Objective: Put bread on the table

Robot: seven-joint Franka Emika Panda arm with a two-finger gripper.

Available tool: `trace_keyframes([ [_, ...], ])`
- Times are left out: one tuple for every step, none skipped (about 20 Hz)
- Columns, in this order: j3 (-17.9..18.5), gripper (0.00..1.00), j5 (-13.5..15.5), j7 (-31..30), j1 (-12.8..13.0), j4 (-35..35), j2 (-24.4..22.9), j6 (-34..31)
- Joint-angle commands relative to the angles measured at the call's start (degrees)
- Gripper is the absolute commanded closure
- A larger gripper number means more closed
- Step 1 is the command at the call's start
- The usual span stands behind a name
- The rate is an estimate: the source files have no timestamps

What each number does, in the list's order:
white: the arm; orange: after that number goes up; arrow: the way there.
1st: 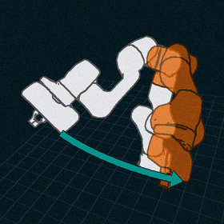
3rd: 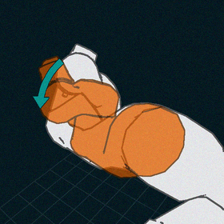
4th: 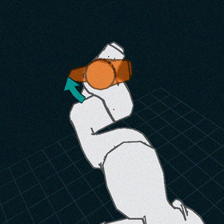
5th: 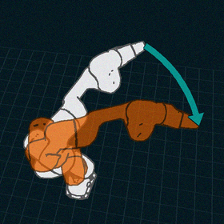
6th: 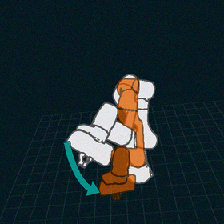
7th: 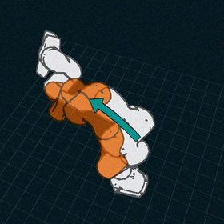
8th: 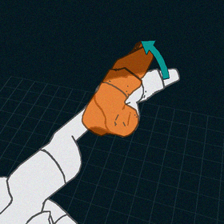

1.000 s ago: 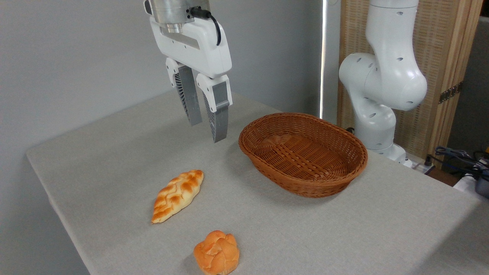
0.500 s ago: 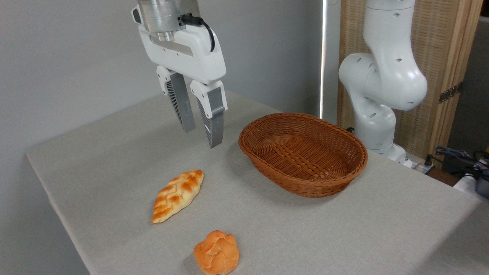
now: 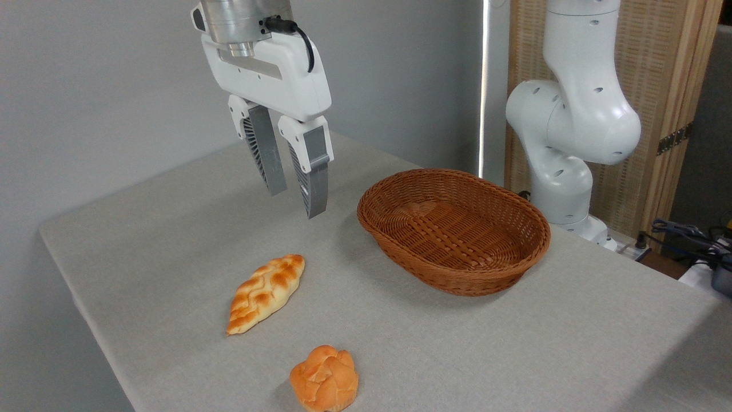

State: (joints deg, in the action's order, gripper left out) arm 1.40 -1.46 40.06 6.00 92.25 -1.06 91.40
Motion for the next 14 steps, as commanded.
trace_keyframes([
  [-1.0,0.00,-0.8,-0.2,-1.0,-1.1,0.2,-1.5],
  [-1.0,0.00,-0.8,0.1,-1.0,-1.0,0.2,-1.5],
  [-1.3,0.00,-0.8,0.2,-1.6,-0.9,0.0,-1.5],
  [-2.1,0.00,-0.7,0.2,-2.7,-0.9,0.0,-1.5],
  [-2.8,0.00,-0.7,0.2,-3.1,-0.9,0.0,-1.5],
  [-2.8,0.00,-0.8,0.2,-3.1,-0.9,0.0,-1.5],
  [-2.8,0.00,-0.8,0.2,-3.0,-0.9,0.0,-1.5],
  [-2.8,0.00,-0.8,0.2,-3.0,-0.9,0.0,-1.5],
  [-2.8,0.00,-0.8,0.2,-3.0,-0.9,0.0,-1.5],
  [-2.8,0.00,-0.8,0.2,-3.0,-0.8,0.0,-1.5],
  [-2.7,0.00,-0.8,0.1,-3.1,-0.8,0.0,-1.3],
  [-2.6,0.00,-0.8,0.1,-3.0,-0.8,0.0,-1.3],
  [-2.5,0.00,-0.8,0.1,-3.0,-0.9,0.0,-1.3],
  [-2.5,0.00,-0.8,0.1,-3.0,-0.8,0.0,-1.3],
])
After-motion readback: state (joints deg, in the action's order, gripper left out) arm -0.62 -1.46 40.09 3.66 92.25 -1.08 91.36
